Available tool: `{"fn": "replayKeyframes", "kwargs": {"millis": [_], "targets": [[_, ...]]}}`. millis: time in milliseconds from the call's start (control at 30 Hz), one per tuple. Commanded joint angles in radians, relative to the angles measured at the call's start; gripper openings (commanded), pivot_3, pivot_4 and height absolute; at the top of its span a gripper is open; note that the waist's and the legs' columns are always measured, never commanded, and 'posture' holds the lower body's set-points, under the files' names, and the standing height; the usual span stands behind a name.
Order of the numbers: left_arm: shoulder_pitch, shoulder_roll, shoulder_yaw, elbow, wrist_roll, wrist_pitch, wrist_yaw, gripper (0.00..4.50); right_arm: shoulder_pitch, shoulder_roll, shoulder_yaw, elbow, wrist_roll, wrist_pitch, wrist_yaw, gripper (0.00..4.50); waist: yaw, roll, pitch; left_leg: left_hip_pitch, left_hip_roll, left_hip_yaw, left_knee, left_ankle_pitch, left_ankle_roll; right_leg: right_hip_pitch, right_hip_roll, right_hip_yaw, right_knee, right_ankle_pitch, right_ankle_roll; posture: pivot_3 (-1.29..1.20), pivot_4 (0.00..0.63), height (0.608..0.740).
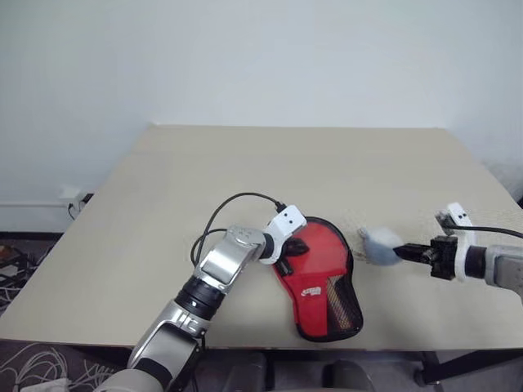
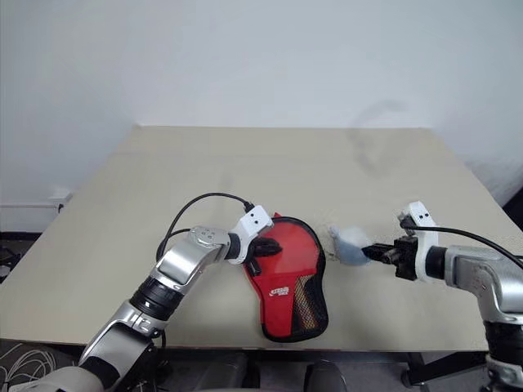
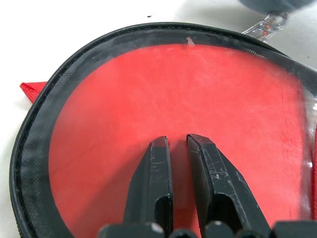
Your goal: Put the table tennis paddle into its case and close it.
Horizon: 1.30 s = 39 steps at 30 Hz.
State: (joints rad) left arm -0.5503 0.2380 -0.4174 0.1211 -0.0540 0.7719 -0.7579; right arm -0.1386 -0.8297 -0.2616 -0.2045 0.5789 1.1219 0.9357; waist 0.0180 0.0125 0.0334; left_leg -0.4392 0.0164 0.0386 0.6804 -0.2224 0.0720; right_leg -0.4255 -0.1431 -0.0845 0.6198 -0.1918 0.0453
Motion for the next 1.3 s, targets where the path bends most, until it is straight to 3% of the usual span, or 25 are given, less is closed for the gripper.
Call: {"fn": "replayKeyframes", "kwargs": {"millis": [33, 667, 867, 1300], "targets": [[0.066, 0.023, -0.071, 0.133, 0.033, 0.054, -0.003, 0.59, 0.059, -0.062, -0.062, -0.118, 0.083, -0.013, 0.079, 0.06, 0.002, 0.0, 0.0, 0.001, 0.0, 0.0, 0.0, -0.001, 0.0, 0.001, 0.0, 0.0, 0.0, 0.0, 0.0, 0.0, 0.0, 0.688], [0.061, 0.013, -0.068, 0.167, 0.035, 0.042, -0.011, 0.59, 0.393, -0.267, -0.166, -0.317, 0.232, -0.09, 0.315, 0.06, 0.04, 0.003, -0.003, 0.01, 0.007, 0.002, -0.007, -0.012, 0.001, 0.017, -0.001, -0.013, -0.027, -0.001, 0.001, 0.0, 0.0, 0.688], [0.06, 0.008, -0.071, 0.17, 0.031, 0.044, -0.01, 0.59, 0.456, -0.246, -0.145, -0.396, 0.284, -0.073, 0.288, 0.06, 0.043, 0.001, -0.005, 0.011, 0.009, 0.003, -0.006, -0.013, 0.001, 0.018, 0.0, -0.014, -0.028, -0.001, 0.001, 0.0, 0.0, 0.688], [0.068, 0.012, -0.076, 0.146, 0.021, 0.066, -0.003, 0.59, 0.66, -0.258, -0.229, -0.485, 0.308, -0.115, 0.346, 0.06, 0.039, 0.001, -0.01, 0.011, 0.011, 0.003, -0.007, -0.013, 0.001, 0.018, 0.0, -0.014, -0.03, -0.001, 0.001, 0.0, 0.0, 0.688]]}}
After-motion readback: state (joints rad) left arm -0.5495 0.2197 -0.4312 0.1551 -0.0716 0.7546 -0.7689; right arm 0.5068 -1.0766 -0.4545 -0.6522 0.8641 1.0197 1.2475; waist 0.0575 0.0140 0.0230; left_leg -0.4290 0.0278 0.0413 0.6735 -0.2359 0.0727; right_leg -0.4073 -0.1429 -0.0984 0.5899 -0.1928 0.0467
